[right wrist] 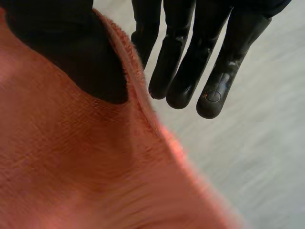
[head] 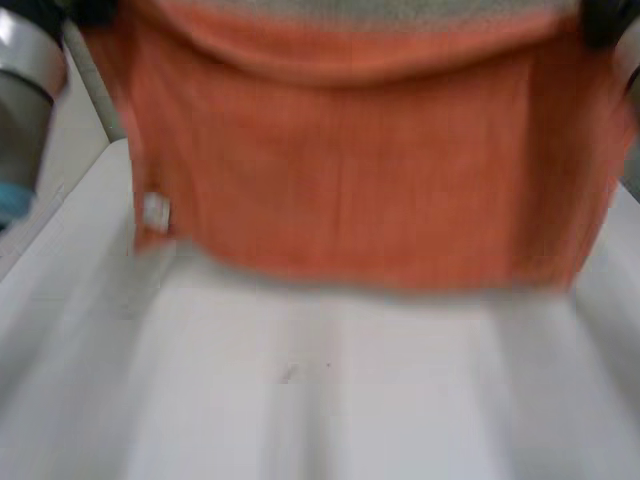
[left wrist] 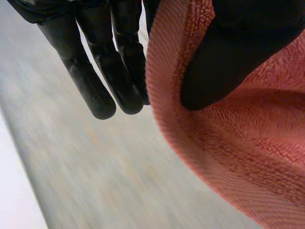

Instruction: Fold the laundry

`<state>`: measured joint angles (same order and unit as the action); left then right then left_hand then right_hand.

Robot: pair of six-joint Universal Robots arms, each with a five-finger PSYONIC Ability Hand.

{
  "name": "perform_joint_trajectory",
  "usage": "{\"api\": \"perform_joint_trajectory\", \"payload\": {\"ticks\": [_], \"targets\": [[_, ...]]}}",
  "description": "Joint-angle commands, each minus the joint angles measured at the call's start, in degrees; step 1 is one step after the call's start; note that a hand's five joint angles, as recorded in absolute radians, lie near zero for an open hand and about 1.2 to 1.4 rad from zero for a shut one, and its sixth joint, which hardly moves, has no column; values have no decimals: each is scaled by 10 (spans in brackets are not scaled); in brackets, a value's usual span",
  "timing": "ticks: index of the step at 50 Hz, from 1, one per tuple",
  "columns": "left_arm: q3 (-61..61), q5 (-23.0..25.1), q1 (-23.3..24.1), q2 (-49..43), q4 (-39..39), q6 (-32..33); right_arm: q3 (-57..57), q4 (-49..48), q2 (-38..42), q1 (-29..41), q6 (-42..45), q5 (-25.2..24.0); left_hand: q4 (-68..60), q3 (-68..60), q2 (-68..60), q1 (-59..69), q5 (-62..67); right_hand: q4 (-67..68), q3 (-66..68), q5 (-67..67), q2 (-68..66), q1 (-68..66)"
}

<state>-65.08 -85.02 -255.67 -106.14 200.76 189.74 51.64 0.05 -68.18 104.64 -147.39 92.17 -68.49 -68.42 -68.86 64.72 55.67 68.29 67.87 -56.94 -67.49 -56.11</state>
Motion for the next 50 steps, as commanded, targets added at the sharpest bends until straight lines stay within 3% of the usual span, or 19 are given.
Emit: {"api": "perform_joint_trajectory", "payload": {"ticks": [1,7,13,16,19,27,28,29,31,33,36,41,48,50], "targets": [[-8,-24,-15,37,102,-76,126,-132,-132,-4,-79,-21,-115,-116,-111,153,143,117,121,-131,-125,-239],[-149,-16,-40,59,100,-105,267,-132,-161,-8,-80,-81,-115,-116,-111,153,143,117,121,-131,-125,-239],[-312,16,-45,57,120,-116,341,-131,-159,-8,-74,-106,-115,-116,-111,153,143,117,121,-131,-125,-239],[-375,39,-55,47,143,-116,404,-131,-149,-26,-71,-123,-115,-116,-111,153,143,117,121,-131,-125,-239],[-413,49,-57,11,163,-111,452,-133,-79,-37,-72,-141,-115,-116,-111,153,143,117,121,-131,-125,-239],[-435,49,-71,-21,164,-110,477,-131,22,-40,-80,-146,-115,-116,-111,153,143,117,121,-131,-125,-239],[-435,49,-75,-21,164,-110,479,-131,23,-40,-81,-146,-115,-116,-111,153,143,84,89,-98,-92,-206],[-438,49,-77,-20,163,-110,486,-131,24,-46,-84,-145,-115,-116,-111,153,143,-66,-62,52,58,-56],[-442,50,-85,-15,163,-110,489,-131,23,-51,-89,-146,-115,-116,-111,153,143,-112,-108,99,104,-9],[-442,50,-88,-13,162,-110,497,-131,17,-76,-139,-146,-115,-116,-111,153,143,-280,-276,267,272,158],[-445,50,-89,-3,160,-110,502,-129,3,-90,-196,-145,-115,-116,-111,153,143,-316,-312,303,308,194],[-449,50,-90,5,154,-110,522,-118,-17,-115,-283,-148,-115,-116,-111,153,143,-328,-324,315,320,206],[-458,50,-86,5,118,-110,530,-97,-16,-142,-261,-151,-115,-116,-111,153,143,-283,-278,269,275,161],[-459,50,-86,5,109,-110,530,-90,-13,-150,-244,-152,-115,-116,-111,153,143,-212,-208,198,204,90]]}}
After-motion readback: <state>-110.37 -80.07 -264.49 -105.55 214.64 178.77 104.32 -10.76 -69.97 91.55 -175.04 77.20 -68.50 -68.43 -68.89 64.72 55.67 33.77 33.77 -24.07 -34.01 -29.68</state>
